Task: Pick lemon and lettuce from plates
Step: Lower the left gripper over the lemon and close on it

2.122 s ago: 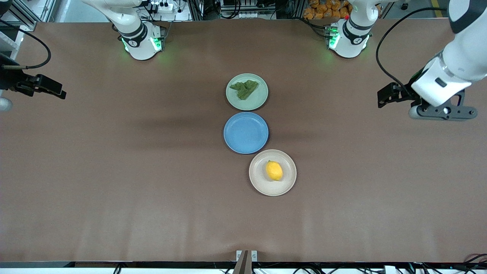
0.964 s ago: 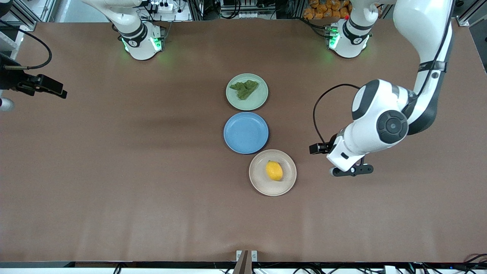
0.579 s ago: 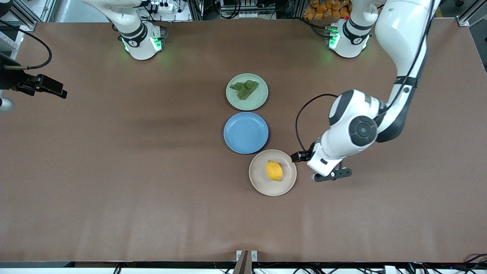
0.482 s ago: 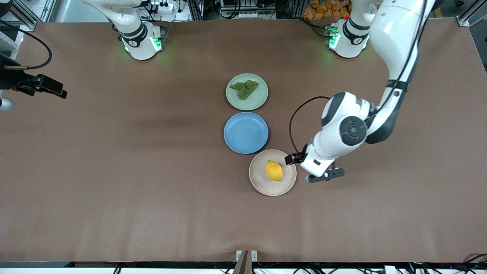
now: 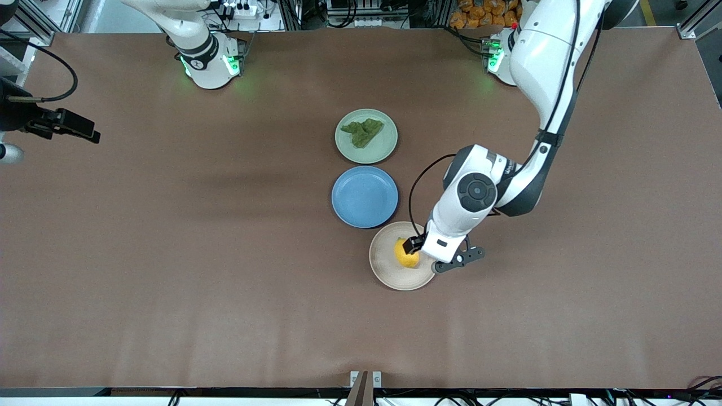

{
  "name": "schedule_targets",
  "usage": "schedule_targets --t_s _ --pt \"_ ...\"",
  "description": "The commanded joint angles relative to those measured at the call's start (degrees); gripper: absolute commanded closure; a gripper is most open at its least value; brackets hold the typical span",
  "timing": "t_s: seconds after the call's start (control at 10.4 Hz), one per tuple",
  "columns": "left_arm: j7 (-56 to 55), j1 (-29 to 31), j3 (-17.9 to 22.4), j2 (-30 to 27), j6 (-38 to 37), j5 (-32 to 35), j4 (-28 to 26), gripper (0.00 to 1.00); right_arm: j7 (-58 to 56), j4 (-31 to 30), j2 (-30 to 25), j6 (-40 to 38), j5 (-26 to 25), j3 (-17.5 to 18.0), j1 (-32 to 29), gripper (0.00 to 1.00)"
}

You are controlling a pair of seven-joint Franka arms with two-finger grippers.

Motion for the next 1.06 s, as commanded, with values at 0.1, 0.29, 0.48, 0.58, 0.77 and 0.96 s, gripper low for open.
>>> schedule_targets --t_s 0.1,0.29,0.48,0.58,0.77,0.96 --pt "-6.0 -2.5 1.0 4.2 8.5 0.9 1.6 0.00 0.2 0.3 -0.2 -3.3 1.6 1.0 0.1 0.00" --pt "-6.0 -3.0 1.1 5.8 9.5 1.0 1.6 0.00 0.6 0.3 -0.4 -5.5 1.7 1.0 3.8 0.00" --pt "-6.0 -3.8 1.4 7.0 11.4 1.0 1.5 0.00 7.4 0.3 -0.5 -5.4 1.7 1.0 8.8 0.00" --pt "-6.0 -3.9 1.4 7.2 11.4 1.0 1.5 0.00 11.4 0.3 -0.4 -5.1 1.7 1.0 11.8 0.00" --pt "-6.0 -3.9 1.4 7.3 11.4 1.0 1.5 0.00 13.3 0.1 0.0 -3.6 3.3 1.0 16.6 0.00" --pt "-6.0 -3.8 1.5 7.5 12.4 1.0 1.5 0.00 13.7 -0.8 0.1 -1.0 4.1 1.0 18.5 0.00"
